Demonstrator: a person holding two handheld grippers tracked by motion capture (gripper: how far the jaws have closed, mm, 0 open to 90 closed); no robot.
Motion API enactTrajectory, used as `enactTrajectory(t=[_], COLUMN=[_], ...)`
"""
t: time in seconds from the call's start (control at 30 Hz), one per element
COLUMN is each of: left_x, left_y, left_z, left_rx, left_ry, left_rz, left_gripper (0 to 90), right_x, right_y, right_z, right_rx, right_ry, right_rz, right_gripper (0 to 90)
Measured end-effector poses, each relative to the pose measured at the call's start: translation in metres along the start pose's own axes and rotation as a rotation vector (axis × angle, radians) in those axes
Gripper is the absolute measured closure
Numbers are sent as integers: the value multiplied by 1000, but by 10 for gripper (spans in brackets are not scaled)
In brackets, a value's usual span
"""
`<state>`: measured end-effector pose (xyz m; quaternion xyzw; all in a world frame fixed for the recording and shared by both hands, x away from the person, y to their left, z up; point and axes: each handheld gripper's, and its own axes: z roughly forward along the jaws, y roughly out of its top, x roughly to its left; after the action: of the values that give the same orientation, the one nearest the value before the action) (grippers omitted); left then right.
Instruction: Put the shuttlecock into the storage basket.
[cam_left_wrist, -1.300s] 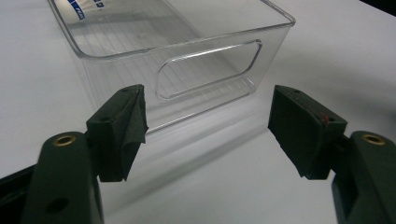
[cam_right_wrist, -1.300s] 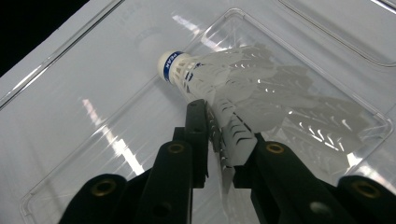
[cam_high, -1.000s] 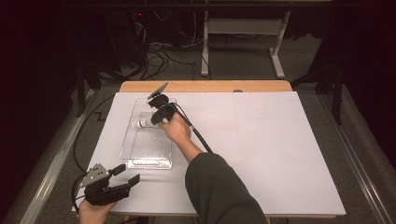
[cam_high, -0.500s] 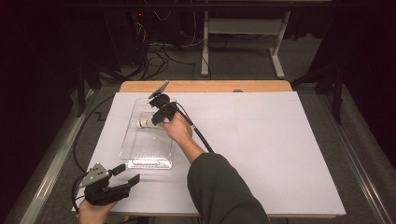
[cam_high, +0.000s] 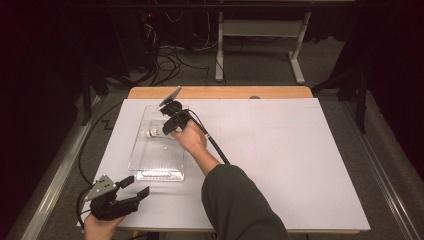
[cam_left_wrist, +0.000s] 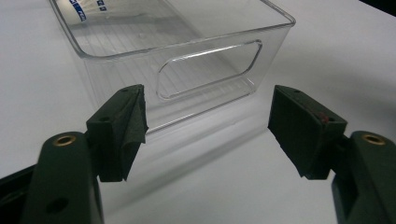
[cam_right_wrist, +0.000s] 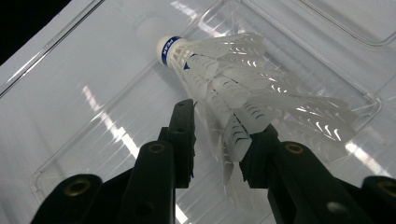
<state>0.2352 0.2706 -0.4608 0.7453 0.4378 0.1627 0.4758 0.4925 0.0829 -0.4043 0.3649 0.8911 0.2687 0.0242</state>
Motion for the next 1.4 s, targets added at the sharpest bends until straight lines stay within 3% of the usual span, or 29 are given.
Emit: enactTrajectory(t=[0.77,1.0,1.07,1.2,1.4], left_x=[-1,-1,-1,-2,-2], left_y=[0,0,0,0,0], left_z=[1,1,1,2,2], left_rx=[4,4,5,7,7], left_ry=[-1,-1,-1,-1,-1], left_rz=[4,7,8,9,9], left_gripper=[292,292,292,292,292], right_x=[-4,-5,-5,-7,-8], right_y=[-6,-10,-12,-14,-13], right_z=[-4,-8,-8,-5,-2], right_rx=[14,8,12,15,11], right_ry=[5,10,13,16,14], right_rz=[30,10,28,20,26], right_gripper=[663,783,812,869,881])
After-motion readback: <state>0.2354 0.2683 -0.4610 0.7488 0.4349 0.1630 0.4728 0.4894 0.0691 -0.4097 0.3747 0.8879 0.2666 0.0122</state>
